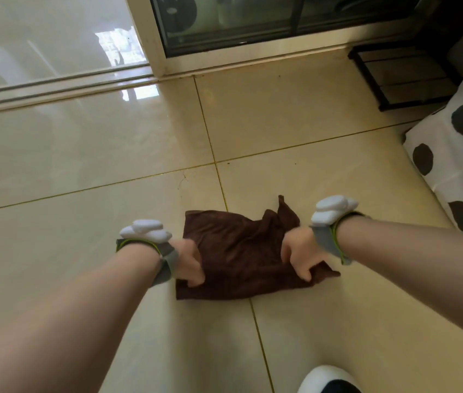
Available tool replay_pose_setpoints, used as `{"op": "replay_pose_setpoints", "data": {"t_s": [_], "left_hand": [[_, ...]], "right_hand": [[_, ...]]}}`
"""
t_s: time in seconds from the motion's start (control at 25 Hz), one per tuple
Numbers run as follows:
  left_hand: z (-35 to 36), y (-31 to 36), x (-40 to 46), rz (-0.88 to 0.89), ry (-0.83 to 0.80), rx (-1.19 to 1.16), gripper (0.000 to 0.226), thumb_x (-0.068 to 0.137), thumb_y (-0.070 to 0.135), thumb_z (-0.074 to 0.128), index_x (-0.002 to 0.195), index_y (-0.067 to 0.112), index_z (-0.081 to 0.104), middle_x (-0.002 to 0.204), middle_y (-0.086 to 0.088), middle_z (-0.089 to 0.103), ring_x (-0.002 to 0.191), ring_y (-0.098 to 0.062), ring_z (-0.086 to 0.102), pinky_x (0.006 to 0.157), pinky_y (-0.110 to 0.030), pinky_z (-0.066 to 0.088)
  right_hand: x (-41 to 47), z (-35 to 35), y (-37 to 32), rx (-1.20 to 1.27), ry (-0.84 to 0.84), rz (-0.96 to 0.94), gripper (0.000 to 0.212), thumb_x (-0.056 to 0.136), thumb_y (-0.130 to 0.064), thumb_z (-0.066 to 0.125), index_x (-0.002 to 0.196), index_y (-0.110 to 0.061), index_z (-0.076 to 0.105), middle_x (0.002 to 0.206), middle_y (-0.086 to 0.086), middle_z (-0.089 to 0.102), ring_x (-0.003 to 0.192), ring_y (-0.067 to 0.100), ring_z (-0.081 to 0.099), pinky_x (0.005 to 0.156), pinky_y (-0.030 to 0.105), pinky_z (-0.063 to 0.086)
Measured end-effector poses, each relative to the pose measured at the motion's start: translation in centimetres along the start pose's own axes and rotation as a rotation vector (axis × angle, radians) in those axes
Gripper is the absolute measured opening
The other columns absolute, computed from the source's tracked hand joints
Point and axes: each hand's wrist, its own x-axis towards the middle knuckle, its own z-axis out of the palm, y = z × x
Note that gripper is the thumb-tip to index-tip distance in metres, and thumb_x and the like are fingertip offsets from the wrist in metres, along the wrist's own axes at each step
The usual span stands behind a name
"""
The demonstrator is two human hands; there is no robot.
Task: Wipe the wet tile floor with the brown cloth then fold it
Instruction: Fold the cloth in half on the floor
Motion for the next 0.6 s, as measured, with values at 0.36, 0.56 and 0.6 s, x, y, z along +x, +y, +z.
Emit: {"op": "replay_pose_setpoints", "data": {"t_s": [0.36,0.56,0.6], "left_hand": [[-2.1,-1.4,3.5,-0.135,0.645,-0.110,0.046,0.094,0.029,0.065,0.132,0.013,0.044,0.121,-0.013,0.055,0.101,-0.029,0.059,0.079,-0.034,0.050],[-0.6,-1.2,2.6,0.036,0.936,0.134,0.066,0.098,0.042,0.051,0.153,0.019,0.025,0.151,-0.012,0.041,0.125,-0.031,0.052,0.104,-0.041,0.046],[0.1,-0.6,2.6,0.102,0.935,0.177,0.069,0.101,0.045,0.040,0.160,0.020,0.015,0.162,-0.010,0.030,0.142,-0.030,0.040,0.118,-0.041,0.032]], "right_hand": [[2.8,-2.6,3.5,0.069,0.483,0.084,0.048,0.093,-0.022,0.062,0.139,-0.016,0.049,0.131,0.009,0.054,0.110,0.032,0.060,0.090,0.042,0.055],[2.1,-1.4,2.1,-0.214,0.809,0.088,0.037,0.092,-0.029,0.057,0.124,-0.016,0.044,0.122,0.010,0.045,0.104,0.032,0.051,0.074,0.039,0.040],[2.2,-0.3,1.6,-0.223,0.926,0.029,0.034,0.093,-0.031,0.053,0.122,-0.014,0.049,0.121,0.011,0.048,0.103,0.034,0.053,0.074,0.040,0.041]]}}
